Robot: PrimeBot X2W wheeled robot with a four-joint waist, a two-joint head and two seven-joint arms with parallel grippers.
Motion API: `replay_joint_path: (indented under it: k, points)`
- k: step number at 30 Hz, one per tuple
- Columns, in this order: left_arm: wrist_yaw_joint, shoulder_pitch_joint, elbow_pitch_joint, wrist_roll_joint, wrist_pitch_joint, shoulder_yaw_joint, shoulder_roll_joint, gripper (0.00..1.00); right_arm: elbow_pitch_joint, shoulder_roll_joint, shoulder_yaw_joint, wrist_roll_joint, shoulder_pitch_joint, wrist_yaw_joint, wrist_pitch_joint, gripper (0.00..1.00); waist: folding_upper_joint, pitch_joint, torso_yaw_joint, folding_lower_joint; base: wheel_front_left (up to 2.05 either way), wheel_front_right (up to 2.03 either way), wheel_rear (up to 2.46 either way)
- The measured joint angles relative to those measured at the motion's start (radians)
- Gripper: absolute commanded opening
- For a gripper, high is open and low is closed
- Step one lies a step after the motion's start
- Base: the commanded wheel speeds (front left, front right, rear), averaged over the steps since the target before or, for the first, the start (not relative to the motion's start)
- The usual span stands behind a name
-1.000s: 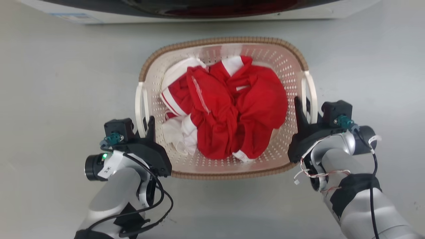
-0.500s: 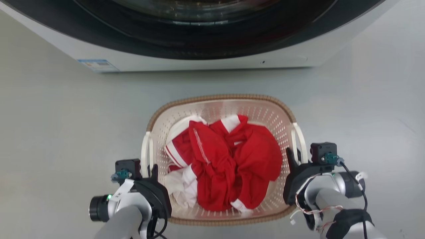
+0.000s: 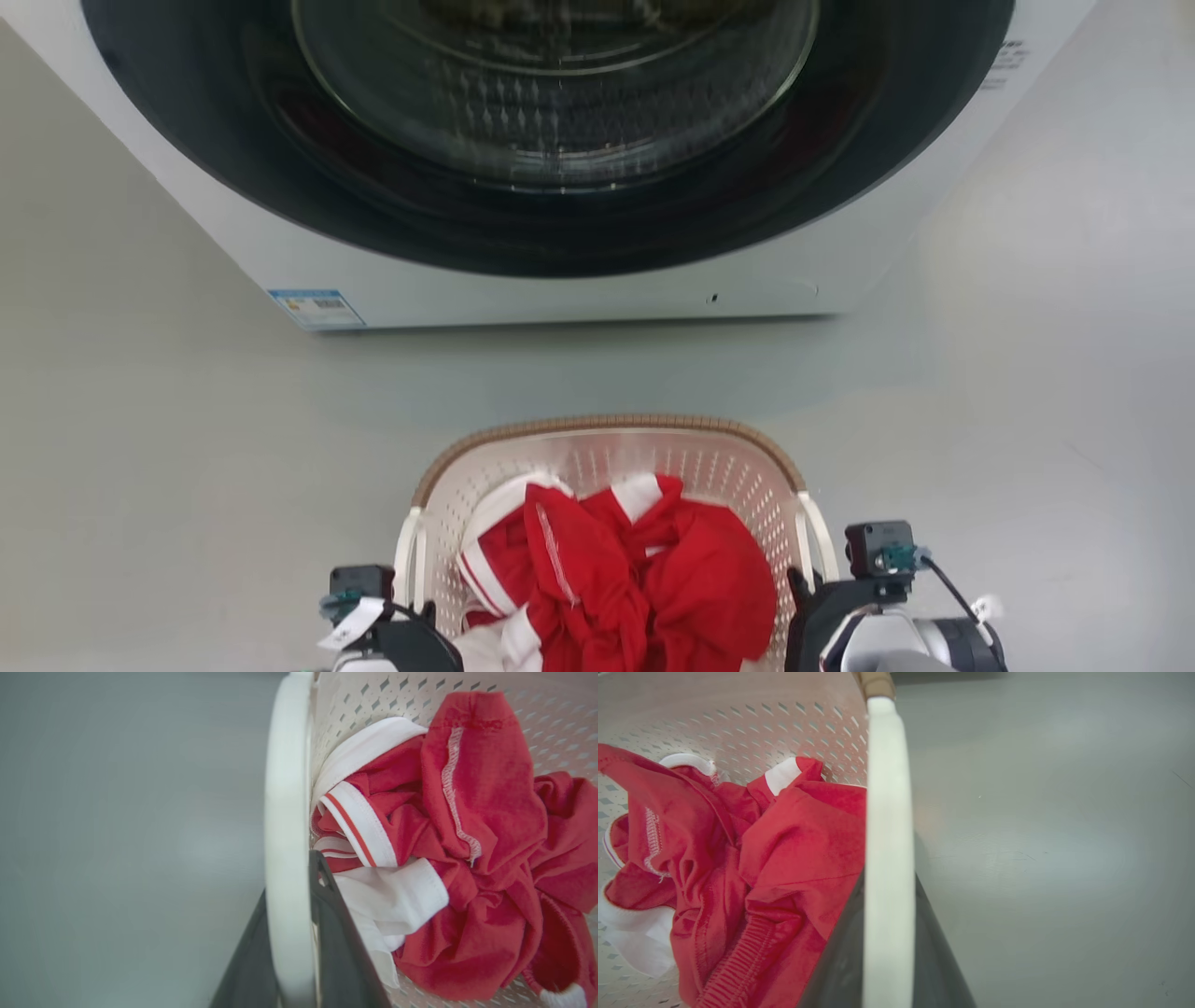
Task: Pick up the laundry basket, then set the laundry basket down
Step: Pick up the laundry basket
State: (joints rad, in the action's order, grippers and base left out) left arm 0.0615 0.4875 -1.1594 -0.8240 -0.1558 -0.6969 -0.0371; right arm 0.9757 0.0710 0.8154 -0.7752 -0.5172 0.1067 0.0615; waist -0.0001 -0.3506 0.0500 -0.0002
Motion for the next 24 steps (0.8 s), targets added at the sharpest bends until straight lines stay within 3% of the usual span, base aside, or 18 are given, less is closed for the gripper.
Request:
replay_joint_path:
  k: [24]
  points:
    - [-0.009, -0.161, -0.018, -0.055, 0.099, -0.067, -0.012, 0.00, -0.025, 0.006, 0.153, -0.185, 0.145, 0.031, -0.107, 0.00, 0.0000, 0.292, -0.021, 0.0000, 0.00, 0.00, 0.00]
